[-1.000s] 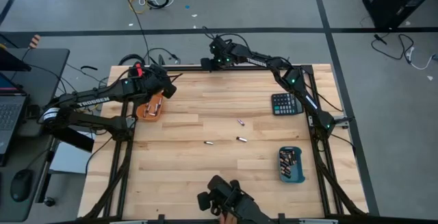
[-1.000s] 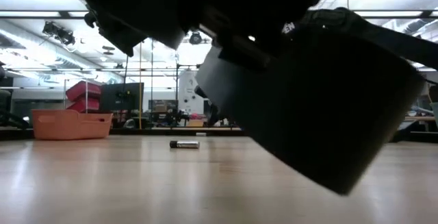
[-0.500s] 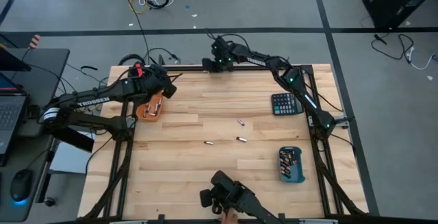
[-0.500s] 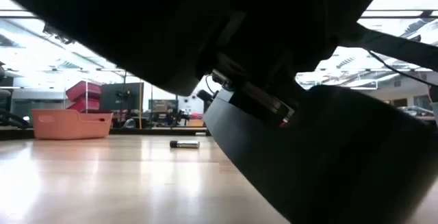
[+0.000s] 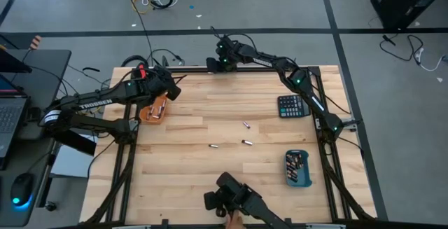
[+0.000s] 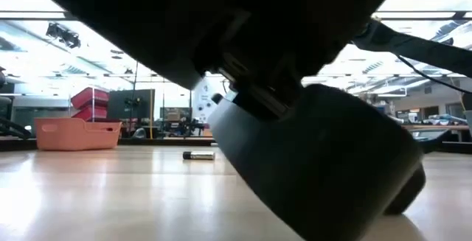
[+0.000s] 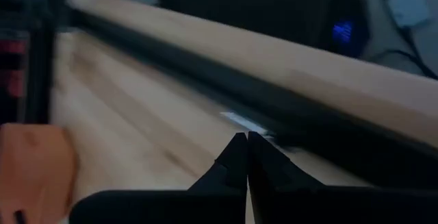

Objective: Sort batteries
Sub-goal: Put the silver battery into the orange bin

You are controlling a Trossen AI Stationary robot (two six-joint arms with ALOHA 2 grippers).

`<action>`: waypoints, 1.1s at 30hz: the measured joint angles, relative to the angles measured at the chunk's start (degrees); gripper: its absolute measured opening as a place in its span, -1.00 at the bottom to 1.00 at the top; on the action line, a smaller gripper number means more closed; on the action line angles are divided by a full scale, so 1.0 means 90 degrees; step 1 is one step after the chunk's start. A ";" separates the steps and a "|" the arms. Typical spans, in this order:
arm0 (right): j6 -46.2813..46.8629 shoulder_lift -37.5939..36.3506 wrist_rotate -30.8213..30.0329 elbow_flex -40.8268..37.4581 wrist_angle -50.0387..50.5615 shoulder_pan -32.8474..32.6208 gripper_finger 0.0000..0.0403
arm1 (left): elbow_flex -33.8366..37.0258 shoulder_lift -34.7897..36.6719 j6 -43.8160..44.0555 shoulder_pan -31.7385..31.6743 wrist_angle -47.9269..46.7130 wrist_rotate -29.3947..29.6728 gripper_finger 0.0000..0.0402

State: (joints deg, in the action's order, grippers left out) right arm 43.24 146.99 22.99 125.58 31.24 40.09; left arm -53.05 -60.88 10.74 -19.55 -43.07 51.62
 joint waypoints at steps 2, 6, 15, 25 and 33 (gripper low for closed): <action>0.0025 0.0013 0.0051 -0.0007 0.0062 0.0035 -0.99 | 0.0001 0.0000 0.0000 0.0000 0.0000 0.0002 -0.44; 0.0009 0.0013 -0.0052 -0.0002 0.0104 0.0010 -0.99 | 0.0001 0.0000 -0.0001 0.0000 0.0004 0.0000 -0.44; -0.0006 0.0013 -0.0083 -0.0002 0.0119 0.0019 -0.99 | -0.0001 0.0000 0.0000 0.0000 0.0003 0.0001 -0.44; -0.0065 0.0013 -0.0244 0.0000 0.0153 0.0004 -0.99 | -0.0001 0.0000 -0.0002 0.0000 0.0003 0.0001 -0.44; -0.0450 0.0013 -0.0026 0.0000 0.0349 -0.0012 -0.99 | -0.0004 0.0000 0.0000 0.0000 0.0003 0.0000 -0.44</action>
State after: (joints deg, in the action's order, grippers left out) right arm 39.18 147.11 22.76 125.58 34.39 39.99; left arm -53.08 -60.88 10.74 -19.55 -43.05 51.62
